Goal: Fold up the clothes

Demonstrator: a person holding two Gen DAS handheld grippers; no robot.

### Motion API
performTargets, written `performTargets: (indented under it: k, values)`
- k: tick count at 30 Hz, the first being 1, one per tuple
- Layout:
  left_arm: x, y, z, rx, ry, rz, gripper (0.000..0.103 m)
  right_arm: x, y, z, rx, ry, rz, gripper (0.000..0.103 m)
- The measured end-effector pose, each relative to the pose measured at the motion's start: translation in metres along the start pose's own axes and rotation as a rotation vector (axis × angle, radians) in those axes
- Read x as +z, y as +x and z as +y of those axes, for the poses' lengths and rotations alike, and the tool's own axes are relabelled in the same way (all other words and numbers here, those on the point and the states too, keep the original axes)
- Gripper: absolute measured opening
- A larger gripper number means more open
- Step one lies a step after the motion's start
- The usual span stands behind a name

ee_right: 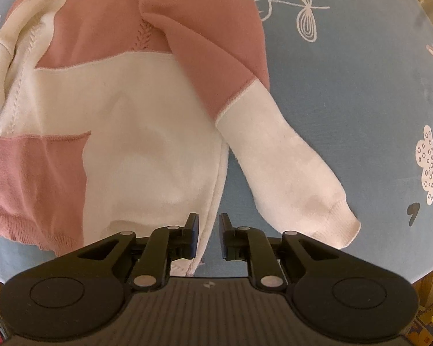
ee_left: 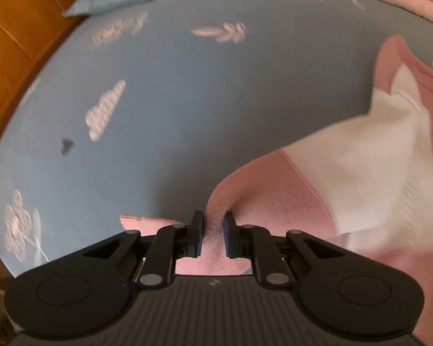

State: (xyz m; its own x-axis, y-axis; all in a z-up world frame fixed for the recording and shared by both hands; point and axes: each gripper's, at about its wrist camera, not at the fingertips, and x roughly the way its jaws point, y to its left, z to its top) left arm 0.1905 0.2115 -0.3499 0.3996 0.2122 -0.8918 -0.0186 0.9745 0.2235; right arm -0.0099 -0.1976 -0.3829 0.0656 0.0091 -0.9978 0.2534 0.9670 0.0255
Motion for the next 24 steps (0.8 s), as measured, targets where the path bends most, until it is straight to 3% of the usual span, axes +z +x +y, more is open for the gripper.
performTargets:
  k: [4, 9, 15, 19, 24]
  values:
    - [0.017, 0.016, 0.010, 0.035, -0.042, -0.007, 0.013, -0.004, 0.000, -0.002, -0.006, 0.001, 0.018, 0.020]
    - [0.015, 0.031, 0.011, 0.023, -0.074, 0.033, 0.022, -0.008, 0.002, 0.004, 0.005, -0.004, 0.029, 0.026]
    - [-0.013, 0.015, 0.002, -0.025, -0.031, 0.066, 0.050, -0.018, 0.003, 0.003, 0.051, -0.014, 0.042, 0.035]
    - [-0.039, 0.005, -0.007, -0.056, -0.026, 0.113, 0.052, -0.030, 0.010, -0.007, 0.105, 0.035, 0.063, 0.039]
    - [-0.071, -0.008, -0.018, -0.096, -0.020, 0.172, 0.055, -0.042, 0.031, -0.026, 0.200, 0.193, 0.072, 0.042]
